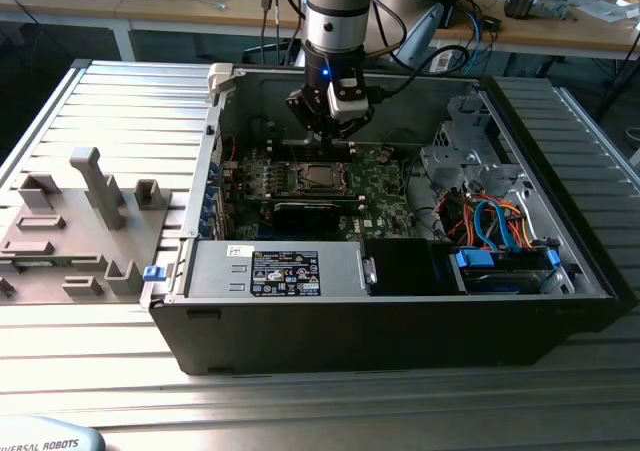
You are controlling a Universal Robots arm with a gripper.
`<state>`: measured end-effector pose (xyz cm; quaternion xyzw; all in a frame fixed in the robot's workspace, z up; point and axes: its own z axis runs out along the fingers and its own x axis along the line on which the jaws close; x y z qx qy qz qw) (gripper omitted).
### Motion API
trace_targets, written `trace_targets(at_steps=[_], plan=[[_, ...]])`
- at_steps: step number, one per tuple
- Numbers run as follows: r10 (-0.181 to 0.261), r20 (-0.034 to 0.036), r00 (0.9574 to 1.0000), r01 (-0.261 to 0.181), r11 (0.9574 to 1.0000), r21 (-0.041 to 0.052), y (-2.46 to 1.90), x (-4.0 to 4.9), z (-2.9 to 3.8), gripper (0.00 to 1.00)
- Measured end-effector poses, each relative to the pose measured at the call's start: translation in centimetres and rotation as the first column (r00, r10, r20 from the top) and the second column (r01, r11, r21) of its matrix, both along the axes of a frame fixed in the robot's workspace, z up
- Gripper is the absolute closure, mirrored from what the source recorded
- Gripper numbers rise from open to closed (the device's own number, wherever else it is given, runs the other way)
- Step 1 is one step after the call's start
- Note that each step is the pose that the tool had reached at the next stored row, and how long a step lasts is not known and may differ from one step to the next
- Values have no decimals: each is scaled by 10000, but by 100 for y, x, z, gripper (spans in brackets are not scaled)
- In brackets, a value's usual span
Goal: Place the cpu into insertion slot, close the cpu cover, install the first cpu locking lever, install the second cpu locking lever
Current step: 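Install the first cpu locking lever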
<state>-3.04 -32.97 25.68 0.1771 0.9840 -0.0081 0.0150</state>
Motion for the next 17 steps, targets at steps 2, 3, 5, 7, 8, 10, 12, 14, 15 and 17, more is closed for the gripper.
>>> trace_targets(at_steps=[2,3,5,7,8,10,12,14,15,17], plan=[[2,-1,10000,-2,10000,0,0,0,0,89],[4,0,10000,-4,10000,1,0,0,0,89],[15,-1,10000,-15,10000,1,0,0,0,89],[26,0,10000,-26,10000,1,0,0,0,89],[27,0,10000,-27,10000,0,0,0,0,89],[28,0,10000,-28,10000,0,0,-1,0,89],[38,0,10000,-38,10000,-1,0,-1,0,89],[61,-1,10000,-61,10000,-1,0,0,0,89],[72,-1,10000,-72,10000,0,0,0,0,89],[93,0,10000,-93,10000,0,0,0,0,89]])
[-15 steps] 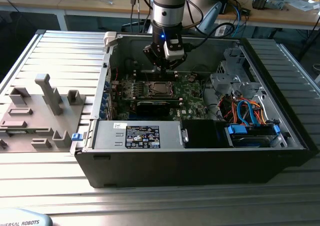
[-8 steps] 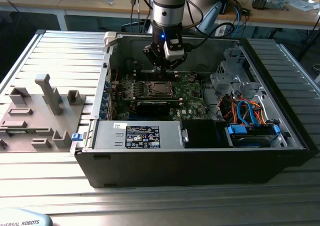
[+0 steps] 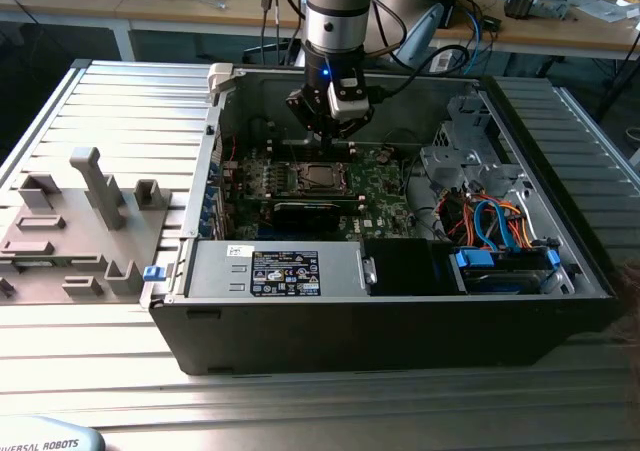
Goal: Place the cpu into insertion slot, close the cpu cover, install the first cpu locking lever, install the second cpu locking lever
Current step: 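Install the first cpu locking lever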
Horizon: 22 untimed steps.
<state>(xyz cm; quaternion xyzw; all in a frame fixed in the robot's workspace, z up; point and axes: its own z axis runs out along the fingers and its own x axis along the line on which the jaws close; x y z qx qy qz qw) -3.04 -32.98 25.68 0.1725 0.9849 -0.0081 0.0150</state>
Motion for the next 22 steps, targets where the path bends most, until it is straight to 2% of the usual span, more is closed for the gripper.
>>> trace_targets(at_steps=[22], plan=[[131,0,9999,-131,9999,0,0,0,0,89]])
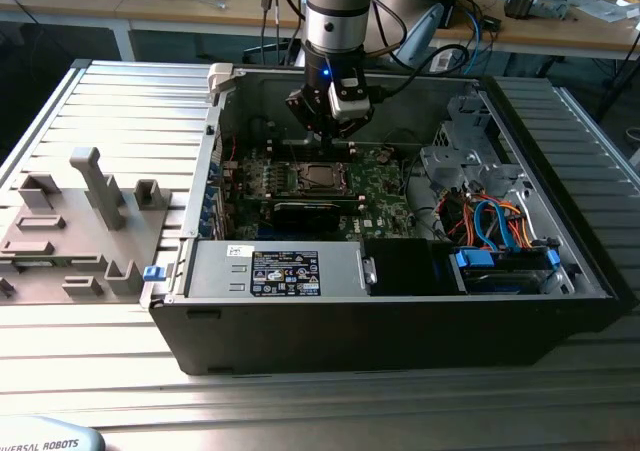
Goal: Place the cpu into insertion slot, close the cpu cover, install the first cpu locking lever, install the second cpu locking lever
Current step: 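Install the first cpu locking lever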
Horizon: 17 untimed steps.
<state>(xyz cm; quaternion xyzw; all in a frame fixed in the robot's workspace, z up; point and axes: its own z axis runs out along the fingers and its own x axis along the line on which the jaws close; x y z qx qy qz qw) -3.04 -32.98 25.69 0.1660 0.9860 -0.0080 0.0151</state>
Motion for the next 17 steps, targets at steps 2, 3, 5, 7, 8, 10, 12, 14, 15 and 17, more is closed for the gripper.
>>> trace_targets(at_steps=[2,3,5,7,8,10,12,14,15,17], plan=[[14,0,10000,-14,10000,1,0,0,0,89],[18,0,10000,-18,10000,0,0,0,0,89],[32,0,10000,-32,10000,0,0,0,0,89],[47,-1,10000,-47,10000,-6,0,0,0,89],[55,0,10000,-55,10000,-7,0,0,0,89],[68,0,10000,-68,10000,-7,0,0,0,89],[85,0,10000,-85,10000,-8,0,0,0,89],[103,-1,9999,-103,9999,-9,0,0,0,89],[108,0,9999,-108,9999,-8,0,0,0,89],[119,0,9999,-119,9999,-8,0,0,0,89]])
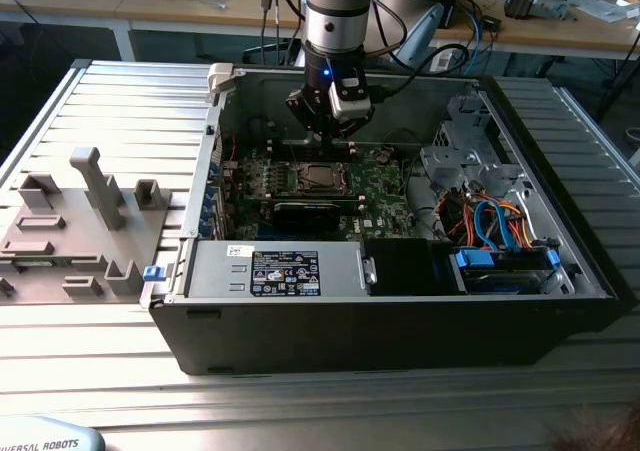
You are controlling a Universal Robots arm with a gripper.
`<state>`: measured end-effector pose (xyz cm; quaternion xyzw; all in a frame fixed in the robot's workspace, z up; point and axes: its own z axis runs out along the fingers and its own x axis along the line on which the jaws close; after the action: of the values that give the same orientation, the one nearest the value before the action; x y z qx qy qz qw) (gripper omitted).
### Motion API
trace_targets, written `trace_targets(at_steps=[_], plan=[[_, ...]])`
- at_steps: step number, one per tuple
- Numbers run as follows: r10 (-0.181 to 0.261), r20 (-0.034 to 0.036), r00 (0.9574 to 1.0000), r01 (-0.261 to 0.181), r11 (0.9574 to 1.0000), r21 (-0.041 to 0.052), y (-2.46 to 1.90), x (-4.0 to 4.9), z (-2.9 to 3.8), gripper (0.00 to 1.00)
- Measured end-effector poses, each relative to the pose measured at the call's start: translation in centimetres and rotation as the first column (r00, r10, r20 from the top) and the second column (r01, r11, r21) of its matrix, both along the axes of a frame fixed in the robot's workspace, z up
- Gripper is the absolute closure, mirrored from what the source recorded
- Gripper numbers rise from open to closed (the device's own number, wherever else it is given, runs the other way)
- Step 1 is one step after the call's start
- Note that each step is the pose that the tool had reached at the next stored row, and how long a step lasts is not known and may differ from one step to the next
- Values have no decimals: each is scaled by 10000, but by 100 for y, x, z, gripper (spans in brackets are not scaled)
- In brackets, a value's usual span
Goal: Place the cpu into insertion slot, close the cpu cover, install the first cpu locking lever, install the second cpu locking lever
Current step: 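Install the first cpu locking lever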
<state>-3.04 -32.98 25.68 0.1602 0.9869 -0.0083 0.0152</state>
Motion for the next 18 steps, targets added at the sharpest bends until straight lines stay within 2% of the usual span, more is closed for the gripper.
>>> trace_targets(at_steps=[9,18], plan=[[78,0,10000,-78,10000,-5,0,0,0,89],[361,0,9993,-361,9993,-10,0,0,0,89]])
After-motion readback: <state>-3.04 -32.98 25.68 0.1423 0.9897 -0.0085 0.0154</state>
